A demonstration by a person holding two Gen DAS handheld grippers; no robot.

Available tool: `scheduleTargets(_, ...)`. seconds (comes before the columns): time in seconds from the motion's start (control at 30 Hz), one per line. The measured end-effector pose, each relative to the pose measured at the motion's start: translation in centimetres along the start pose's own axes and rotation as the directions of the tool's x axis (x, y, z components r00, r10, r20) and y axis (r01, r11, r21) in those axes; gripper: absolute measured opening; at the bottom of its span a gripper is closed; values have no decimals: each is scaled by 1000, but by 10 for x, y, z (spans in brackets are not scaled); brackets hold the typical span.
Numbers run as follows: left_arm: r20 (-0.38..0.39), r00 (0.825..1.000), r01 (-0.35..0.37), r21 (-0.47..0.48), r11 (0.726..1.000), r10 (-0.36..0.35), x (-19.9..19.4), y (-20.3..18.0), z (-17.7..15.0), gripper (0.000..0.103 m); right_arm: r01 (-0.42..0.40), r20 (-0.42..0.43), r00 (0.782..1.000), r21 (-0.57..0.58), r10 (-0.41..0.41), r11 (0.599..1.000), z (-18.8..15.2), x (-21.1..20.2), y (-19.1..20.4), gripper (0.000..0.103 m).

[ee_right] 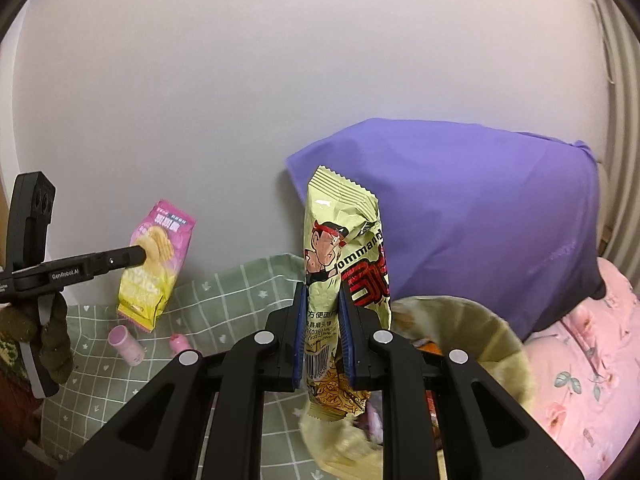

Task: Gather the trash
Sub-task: 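Carry the chip bag and yellow snack bar over the bin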

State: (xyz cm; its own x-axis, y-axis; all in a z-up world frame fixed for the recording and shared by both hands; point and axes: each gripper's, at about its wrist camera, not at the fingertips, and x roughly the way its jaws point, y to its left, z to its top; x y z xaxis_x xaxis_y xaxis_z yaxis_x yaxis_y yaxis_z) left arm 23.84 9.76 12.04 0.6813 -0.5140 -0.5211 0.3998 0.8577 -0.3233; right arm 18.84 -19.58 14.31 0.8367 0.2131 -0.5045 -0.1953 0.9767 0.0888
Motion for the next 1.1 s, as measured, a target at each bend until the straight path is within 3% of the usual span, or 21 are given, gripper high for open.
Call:
scheduleTargets(0.23,3,992,126,106,986,-127,23,-64,15,11,59,36,998,28,-60,998,-1,-26,-31,16)
scheduleTargets(0.37,-6,988,151,191,970,-153,35,-95,25,11,110,62,991,73,-114,991,2,-41,-54,16)
scheduleTargets(0.53,-20,979,202,197,959,-202,56,-119,29,11,143,70,986,91,-150,986,-2,-51,-77,16)
scheduleTargets(0.8,-109,968,245,219,944,-226,105,-150,20,11,146,50,987,122,-153,982,-10,-49,-109,16)
scheduleTargets(1.1,-198,957,252,197,948,-213,172,-171,-4,11,139,23,989,147,-144,979,-16,-35,-139,16)
